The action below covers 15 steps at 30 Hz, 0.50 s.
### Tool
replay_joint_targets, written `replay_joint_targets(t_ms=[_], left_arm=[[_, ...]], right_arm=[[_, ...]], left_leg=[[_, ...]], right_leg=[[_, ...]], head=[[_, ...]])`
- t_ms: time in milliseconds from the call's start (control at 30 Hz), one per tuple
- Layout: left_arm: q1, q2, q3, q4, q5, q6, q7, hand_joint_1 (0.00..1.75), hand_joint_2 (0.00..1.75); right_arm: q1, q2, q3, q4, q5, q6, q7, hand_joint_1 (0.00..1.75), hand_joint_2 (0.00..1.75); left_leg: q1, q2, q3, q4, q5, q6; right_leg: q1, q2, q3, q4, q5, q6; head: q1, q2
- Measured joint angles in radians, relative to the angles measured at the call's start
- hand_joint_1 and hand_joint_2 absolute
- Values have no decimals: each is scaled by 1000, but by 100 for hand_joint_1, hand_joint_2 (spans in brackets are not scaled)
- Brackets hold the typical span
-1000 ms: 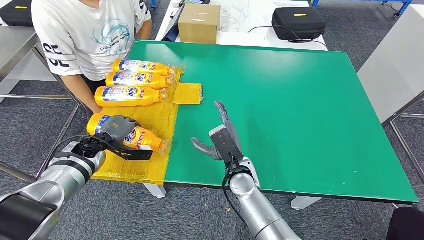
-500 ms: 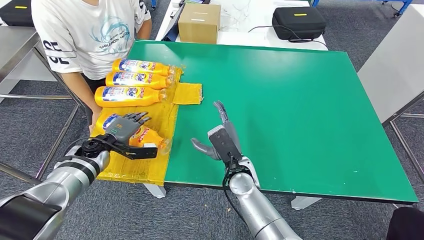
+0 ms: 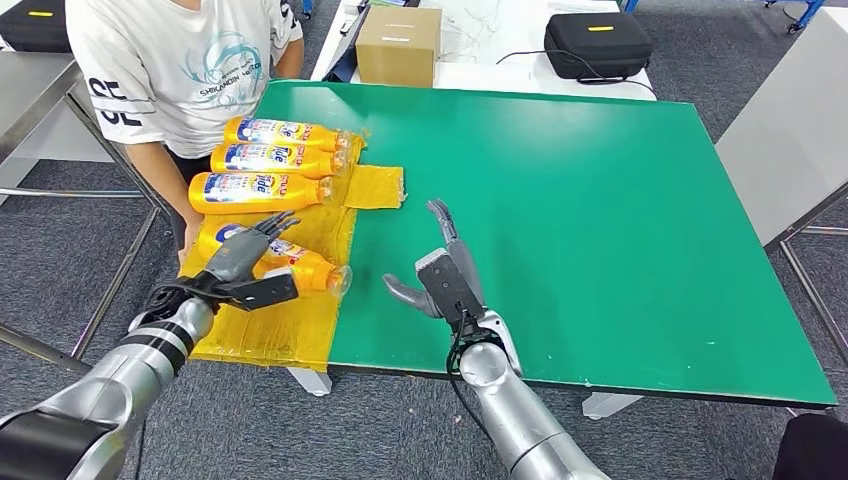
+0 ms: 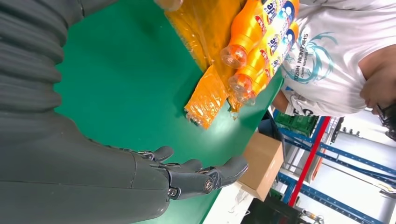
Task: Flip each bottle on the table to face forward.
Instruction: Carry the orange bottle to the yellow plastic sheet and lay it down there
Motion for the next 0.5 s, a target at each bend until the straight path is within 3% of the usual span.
replay_joint_targets(t_ms=[167, 267, 467, 500], left_arm=[[107, -8, 117, -168, 370, -213, -43, 0, 175], [174, -39, 182, -289, 553, -310, -47, 0, 175], [234, -133, 270, -425, 612, -342, -49, 0, 175], [238, -143, 277, -437, 618, -345, -48, 0, 175]], right_arm=[[0, 0, 0, 0, -25, -8, -17, 0, 175], [2, 3, 0, -2, -44, -17, -25, 0, 175], [13, 16, 5, -21, -59, -33, -24, 0, 175], [15, 17, 6, -24, -59, -33, -24, 0, 131]], left_leg=[[0, 1, 0, 0, 0, 0], [0, 0, -1, 0, 0, 0], [0, -1, -2, 0, 0, 0], [0, -1, -2, 0, 0, 0]], right_leg=[[0, 0, -1, 0, 0, 0], [0, 0, -2, -1, 0, 0], [0, 0, -2, -1, 0, 0], [0, 0, -2, -1, 0, 0]], head=[[0, 0], [0, 0], [0, 0], [0, 0]])
